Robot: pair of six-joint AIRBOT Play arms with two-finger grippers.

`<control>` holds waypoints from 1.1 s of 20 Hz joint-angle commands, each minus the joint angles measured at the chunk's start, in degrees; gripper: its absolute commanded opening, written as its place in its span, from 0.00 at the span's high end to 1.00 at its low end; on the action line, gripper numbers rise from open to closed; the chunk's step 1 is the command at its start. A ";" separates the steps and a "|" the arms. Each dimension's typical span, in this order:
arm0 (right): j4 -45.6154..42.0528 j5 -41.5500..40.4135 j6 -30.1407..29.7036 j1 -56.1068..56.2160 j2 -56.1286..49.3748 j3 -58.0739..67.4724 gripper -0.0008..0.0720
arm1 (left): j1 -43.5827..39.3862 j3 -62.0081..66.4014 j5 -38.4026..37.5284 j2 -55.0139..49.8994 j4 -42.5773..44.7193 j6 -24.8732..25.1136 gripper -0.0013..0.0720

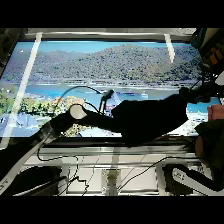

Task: Fold the clothes and pants, and hang the long-sleeved shirts on hangers.

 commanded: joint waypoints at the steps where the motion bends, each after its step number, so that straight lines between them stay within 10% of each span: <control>1: -7.13 8.44 -4.31 -0.46 -0.26 0.07 0.94 | -5.55 -0.02 1.42 -4.26 -0.31 -1.49 0.97; 4: -11.61 10.40 -5.68 -0.46 -0.35 -0.50 0.94 | -7.65 -0.02 1.99 -8.39 -4.72 -1.66 0.94; 6: -12.07 11.45 -7.04 -0.46 -0.35 -0.72 0.91 | -7.65 -0.02 1.25 -9.27 -8.52 -1.62 0.36; 7: -12.00 10.82 -7.04 -0.46 -0.33 -0.72 0.65 | -7.39 0.04 1.20 -9.22 -8.66 -1.36 0.12; 8: -12.04 9.60 -7.06 -0.46 -0.35 -0.72 0.19 | -6.99 0.04 1.20 -9.22 -8.66 -0.68 0.08; 9: -12.46 7.96 -7.08 -0.46 -0.35 -0.72 0.02 | -6.36 0.04 1.25 -9.22 -8.66 -0.50 0.09; 19: -11.54 -2.34 -9.79 -5.55 -6.60 -0.79 0.09 | 6.40 0.04 0.59 -9.22 -8.66 3.52 0.09; 22: -0.94 -1.64 -17.79 -10.64 -11.78 -0.55 0.29 | 9.51 0.04 -1.01 -9.22 -8.70 3.50 0.09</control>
